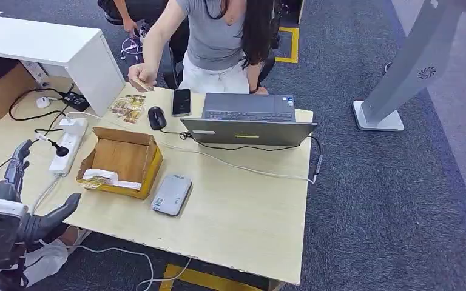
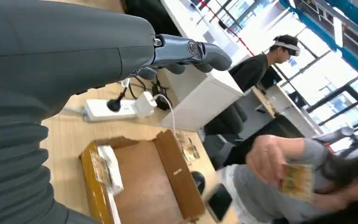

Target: Pass the card to the sensor for recognition and then transmit it.

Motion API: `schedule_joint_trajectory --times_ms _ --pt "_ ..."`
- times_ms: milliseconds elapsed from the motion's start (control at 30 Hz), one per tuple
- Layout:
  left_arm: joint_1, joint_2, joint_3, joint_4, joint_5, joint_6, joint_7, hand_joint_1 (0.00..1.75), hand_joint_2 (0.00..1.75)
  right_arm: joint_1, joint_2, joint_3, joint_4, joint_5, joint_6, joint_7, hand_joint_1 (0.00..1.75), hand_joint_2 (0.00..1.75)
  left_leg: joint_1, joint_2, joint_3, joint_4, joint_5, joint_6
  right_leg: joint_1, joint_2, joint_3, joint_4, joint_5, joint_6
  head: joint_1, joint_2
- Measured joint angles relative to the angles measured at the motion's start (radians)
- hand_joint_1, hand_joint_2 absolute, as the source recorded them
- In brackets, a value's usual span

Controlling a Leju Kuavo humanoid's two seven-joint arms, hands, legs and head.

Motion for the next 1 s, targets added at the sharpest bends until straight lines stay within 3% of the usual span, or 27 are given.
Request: schedule_joint_trajectory --times_ms 233,300,400,1000 --pt "-0.007 0.007 -0.004 0.004 -0.018 0.000 0.005 0.00 1.75 -0.003 -0.001 -0.003 0.003 0.006 0.000 -0.001 0.00 0.00 0.000 0.000 0.000 0.000 0.000 0.000 0.000 0.000 0.000 0.000 0.000 0.000 0.000 0.000" --pt "-0.030 0.035 -0.017 0.017 -0.089 0.005 0.024 0.00 1.75 -0.016 -0.004 -0.019 0.016 0.028 -0.002 -0.011 0.00 0.00 0.000 0.000 0.000 0.000 0.000 0.000 0.000 0.000 0.000 0.000 0.000 0.000 0.000 0.000" --pt "-0.150 0.172 -0.087 0.091 -0.425 0.021 0.112 0.00 1.75 -0.072 -0.019 -0.087 0.083 0.141 -0.014 -0.062 0.00 0.00 0.000 0.000 0.000 0.000 0.000 0.000 0.000 0.000 0.000 0.000 0.000 0.000 0.000 0.000" --pt "-0.312 0.376 -0.179 0.229 -0.980 0.063 0.266 0.00 1.75 -0.163 -0.043 -0.181 0.199 0.329 -0.038 -0.161 0.00 0.00 0.000 0.001 0.000 0.000 0.001 -0.001 0.000 0.002 0.000 0.001 0.000 0.000 0.000 0.000"
